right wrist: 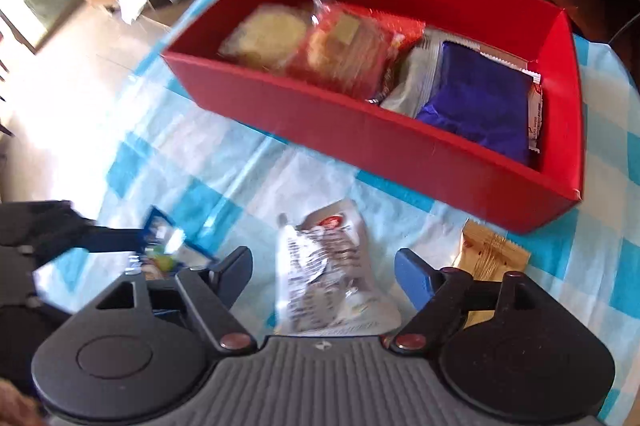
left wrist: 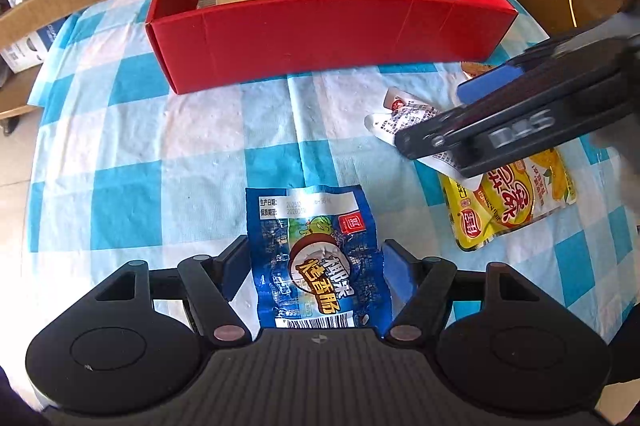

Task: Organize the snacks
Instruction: 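Grasp the blue sausage pack with the left gripper, then grasp the white foil snack pack with the right gripper while the left holds the blue pack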

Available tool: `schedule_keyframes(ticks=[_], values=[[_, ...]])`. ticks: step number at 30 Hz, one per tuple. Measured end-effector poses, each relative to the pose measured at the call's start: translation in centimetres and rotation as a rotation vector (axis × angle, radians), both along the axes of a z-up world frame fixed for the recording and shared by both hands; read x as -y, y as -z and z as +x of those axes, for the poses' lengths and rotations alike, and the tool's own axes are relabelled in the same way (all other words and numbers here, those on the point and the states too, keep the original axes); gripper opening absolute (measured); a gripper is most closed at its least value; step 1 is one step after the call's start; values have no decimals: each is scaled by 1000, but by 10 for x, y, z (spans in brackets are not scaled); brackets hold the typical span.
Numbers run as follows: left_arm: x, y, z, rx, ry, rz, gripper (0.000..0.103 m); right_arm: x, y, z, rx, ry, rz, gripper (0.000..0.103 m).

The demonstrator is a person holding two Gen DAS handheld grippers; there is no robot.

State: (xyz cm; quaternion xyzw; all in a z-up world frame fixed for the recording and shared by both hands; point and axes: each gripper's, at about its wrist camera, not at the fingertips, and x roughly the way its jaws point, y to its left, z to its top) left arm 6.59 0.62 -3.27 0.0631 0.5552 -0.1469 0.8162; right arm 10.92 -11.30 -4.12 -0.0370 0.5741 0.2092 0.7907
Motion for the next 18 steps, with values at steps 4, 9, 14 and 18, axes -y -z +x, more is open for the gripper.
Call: schedule_keyframes(ticks=[4,9,14,18], values=[[5,3,0,-11,25,24,88,-18,5,-18,35,-70,-105,77],[12,9,-3,-4,49,74,89,-3,-1,-28,1,-26,-47,61],[11,7,-2,12,19,78,75,7,-18,-36,25,5,-8,54],[7,6,-6,15,0,78,75,12,-31,-39,48,20,21,47]])
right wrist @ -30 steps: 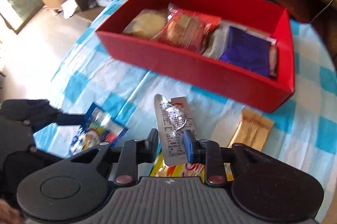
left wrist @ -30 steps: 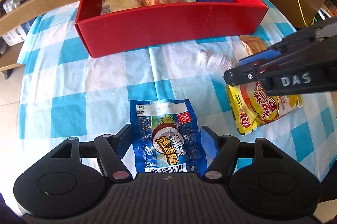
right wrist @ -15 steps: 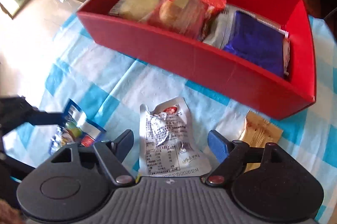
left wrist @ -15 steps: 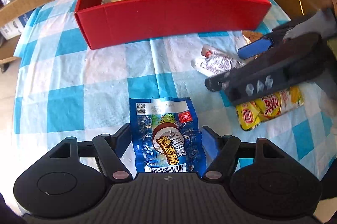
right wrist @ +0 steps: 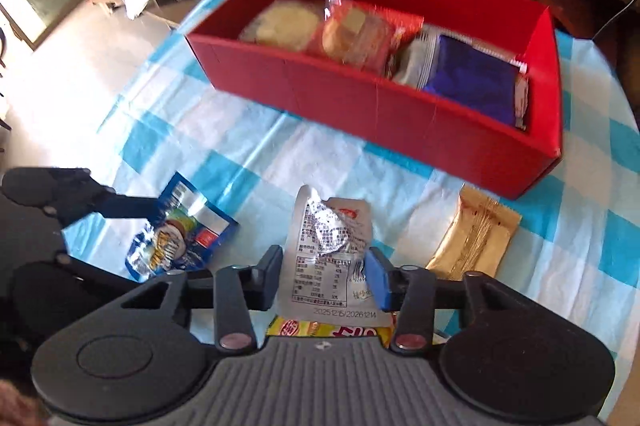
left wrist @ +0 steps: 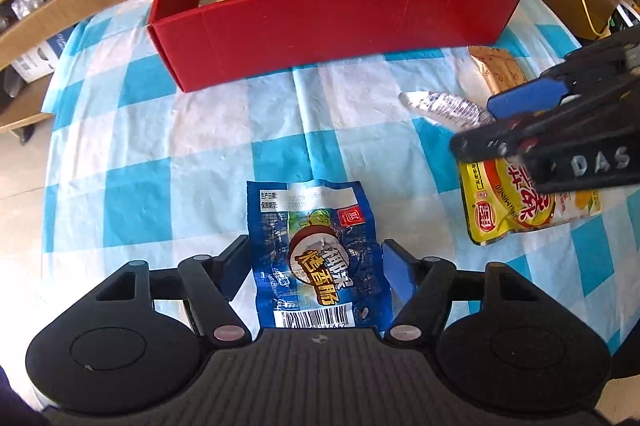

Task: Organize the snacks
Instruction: 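Grasp the white foil snack pack with the right gripper while the left holds the blue pack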

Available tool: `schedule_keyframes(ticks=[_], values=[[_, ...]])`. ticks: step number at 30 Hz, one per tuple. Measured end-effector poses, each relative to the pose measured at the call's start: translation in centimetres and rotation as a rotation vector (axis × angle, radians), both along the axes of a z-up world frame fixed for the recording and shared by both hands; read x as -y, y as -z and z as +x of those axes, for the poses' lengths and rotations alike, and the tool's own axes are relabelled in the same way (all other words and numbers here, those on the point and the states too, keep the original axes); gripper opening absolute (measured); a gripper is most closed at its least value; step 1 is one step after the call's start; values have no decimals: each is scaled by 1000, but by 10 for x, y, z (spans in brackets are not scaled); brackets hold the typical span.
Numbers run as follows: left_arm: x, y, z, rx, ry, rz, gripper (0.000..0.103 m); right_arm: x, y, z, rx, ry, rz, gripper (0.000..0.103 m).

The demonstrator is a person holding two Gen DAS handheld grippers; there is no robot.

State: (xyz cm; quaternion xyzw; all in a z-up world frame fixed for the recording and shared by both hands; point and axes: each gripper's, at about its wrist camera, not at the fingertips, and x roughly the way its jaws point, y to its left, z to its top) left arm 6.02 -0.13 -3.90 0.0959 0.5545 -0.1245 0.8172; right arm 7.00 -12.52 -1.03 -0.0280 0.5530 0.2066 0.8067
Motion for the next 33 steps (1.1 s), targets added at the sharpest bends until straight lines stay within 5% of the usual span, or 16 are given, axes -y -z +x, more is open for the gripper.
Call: schedule_keyframes(ticks=[8,10,12,18,20,22,33], values=[[-6,-7,-2,9,-11,-30,75,13,0,2,-27,33,62,40],[-6,-8,-2,11,-9,-35,75,17,0,5,-21,50,51,49],[-6,-8,-1,6,-9,-38,75,17,2,8,-8,54,10,69],[-8,-3,0,-12,-13,-45,75,7,27,17,-72,35,-19,75],[-9,-3,0,-16,-13,-51,76,-1,30,13,-44,16,-62,72],[-9,-3,1,-16,-14,-52,76,-5,26,8,-39,-3,-62,59],[-9,-11,-3,0,-20,-70,75,13,-2,-14,-31,54,55,54]])
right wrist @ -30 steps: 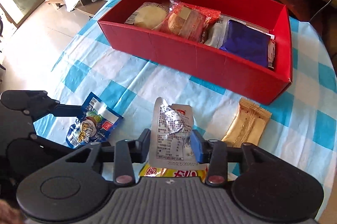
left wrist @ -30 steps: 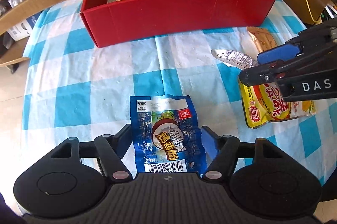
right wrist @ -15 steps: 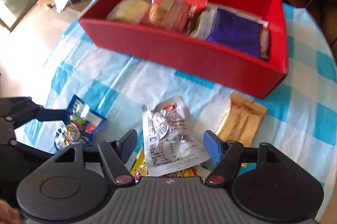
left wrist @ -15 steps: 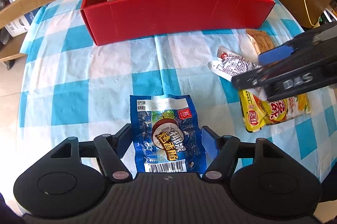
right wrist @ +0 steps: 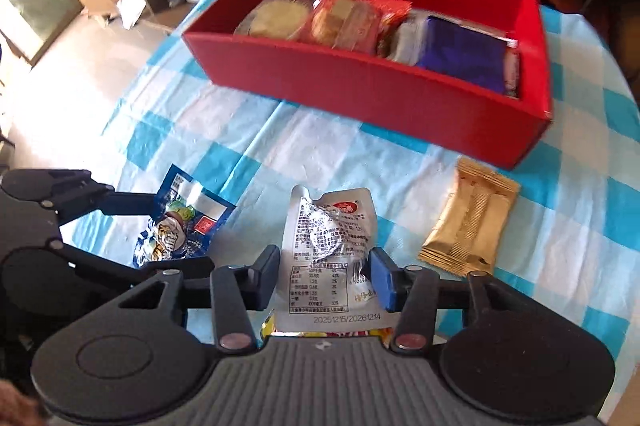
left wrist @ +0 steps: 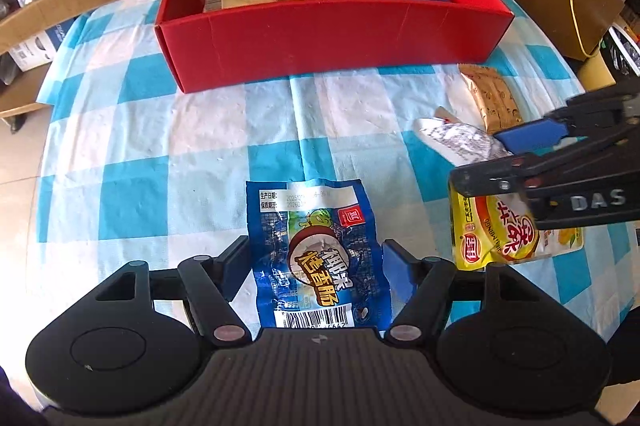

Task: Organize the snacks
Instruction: 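Grasp the white foil snack pack with the right gripper while the left holds the blue pack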

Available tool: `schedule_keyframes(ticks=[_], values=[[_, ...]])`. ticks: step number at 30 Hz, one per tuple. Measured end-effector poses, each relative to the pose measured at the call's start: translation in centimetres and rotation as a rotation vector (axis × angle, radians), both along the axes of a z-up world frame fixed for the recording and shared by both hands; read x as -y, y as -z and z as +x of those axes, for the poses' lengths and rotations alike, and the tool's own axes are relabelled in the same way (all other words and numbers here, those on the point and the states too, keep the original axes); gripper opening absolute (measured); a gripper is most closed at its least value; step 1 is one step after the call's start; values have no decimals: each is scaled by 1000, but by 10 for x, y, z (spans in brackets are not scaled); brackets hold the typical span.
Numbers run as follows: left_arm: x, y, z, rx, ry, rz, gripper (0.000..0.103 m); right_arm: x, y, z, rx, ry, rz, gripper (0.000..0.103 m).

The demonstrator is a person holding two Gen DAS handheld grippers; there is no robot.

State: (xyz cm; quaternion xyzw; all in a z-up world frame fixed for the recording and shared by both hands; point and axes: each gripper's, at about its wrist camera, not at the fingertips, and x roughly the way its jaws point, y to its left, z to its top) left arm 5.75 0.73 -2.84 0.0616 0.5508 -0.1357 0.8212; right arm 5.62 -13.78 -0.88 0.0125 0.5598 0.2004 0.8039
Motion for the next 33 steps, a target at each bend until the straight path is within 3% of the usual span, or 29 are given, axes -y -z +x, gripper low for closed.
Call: schedule_keyframes(ticks=[11,33], values=[[0,-18,6,52,-34,-42,75,14,-42,-2,121,67,64,53],[16,-60,43,211,-72,-40,75,27,-59,19,221,137,24,54]])
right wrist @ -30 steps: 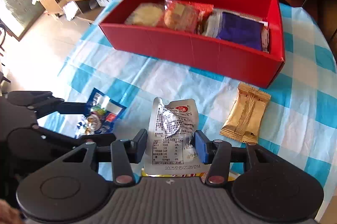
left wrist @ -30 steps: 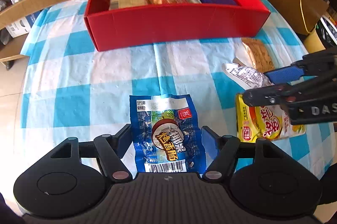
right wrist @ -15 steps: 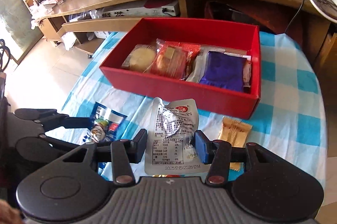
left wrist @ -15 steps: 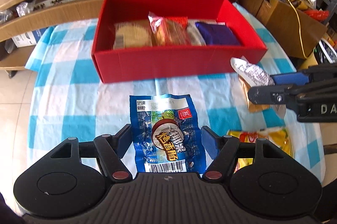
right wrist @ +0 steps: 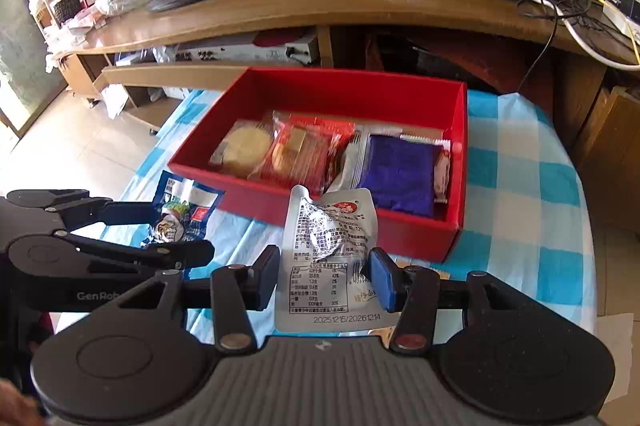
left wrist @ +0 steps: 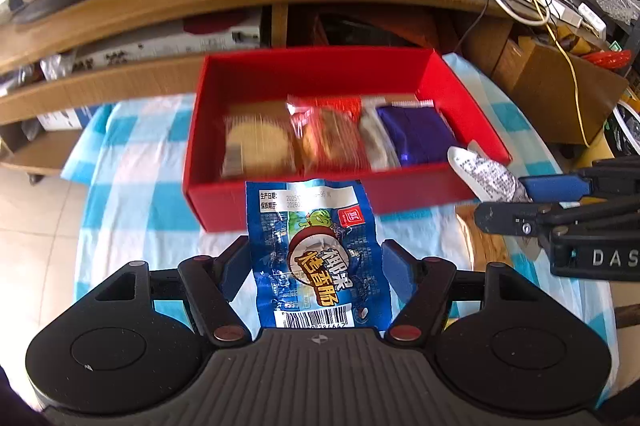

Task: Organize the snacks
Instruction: 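Grasp the white foil snack pack with the right gripper while the left holds the blue pack, then carry the blue pack and white foil pack over the red box, lowering both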

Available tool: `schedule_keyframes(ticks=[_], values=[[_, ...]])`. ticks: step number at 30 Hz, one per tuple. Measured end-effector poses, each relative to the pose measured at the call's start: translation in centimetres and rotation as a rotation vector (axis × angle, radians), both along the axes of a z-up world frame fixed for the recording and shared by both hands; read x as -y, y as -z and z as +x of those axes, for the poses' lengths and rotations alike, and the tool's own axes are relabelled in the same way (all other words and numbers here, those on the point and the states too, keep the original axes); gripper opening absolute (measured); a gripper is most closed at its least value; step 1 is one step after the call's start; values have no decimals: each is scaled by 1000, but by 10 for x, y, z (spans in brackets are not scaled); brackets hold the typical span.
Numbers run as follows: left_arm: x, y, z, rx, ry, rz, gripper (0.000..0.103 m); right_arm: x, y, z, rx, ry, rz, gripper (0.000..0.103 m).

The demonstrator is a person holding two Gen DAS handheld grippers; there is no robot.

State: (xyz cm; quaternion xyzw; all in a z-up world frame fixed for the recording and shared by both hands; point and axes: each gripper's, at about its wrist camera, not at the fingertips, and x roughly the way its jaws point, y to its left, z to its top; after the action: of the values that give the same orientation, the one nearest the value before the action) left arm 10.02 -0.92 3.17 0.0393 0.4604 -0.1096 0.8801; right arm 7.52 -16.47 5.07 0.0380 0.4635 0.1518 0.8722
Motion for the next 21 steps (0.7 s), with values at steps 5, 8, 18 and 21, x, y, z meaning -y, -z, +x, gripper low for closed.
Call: schedule_keyframes(ticks=[5,8,18,21], values=[[5,-9,13,34,-3,-4,75,1,-6,10,23,18,5,54],[7,-11,20,46,-8,-5,75,2,-11,18,38,33,17,54],[20,-18,39,81,-9,4,75,6,-17,39,60,64,22,53],[23,-18,48,83,-13,4,75,8,-16,47,61,76,24,53]])
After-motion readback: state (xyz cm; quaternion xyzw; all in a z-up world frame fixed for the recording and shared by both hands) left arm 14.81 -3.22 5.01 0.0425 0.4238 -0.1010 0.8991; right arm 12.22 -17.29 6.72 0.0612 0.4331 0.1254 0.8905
